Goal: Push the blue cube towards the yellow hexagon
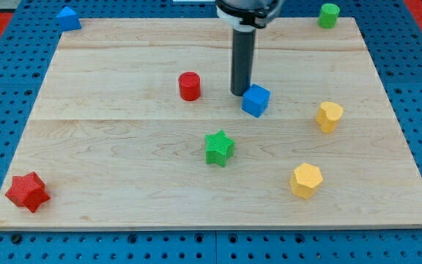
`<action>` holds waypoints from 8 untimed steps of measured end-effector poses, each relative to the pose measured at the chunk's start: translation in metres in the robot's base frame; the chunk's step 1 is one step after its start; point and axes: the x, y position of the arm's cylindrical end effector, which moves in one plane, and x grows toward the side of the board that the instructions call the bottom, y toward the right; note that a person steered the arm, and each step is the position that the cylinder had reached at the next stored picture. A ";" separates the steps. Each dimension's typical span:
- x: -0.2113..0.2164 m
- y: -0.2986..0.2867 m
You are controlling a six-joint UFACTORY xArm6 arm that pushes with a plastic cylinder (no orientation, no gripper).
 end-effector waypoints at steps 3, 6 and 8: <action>-0.038 0.014; 0.002 0.031; 0.016 0.022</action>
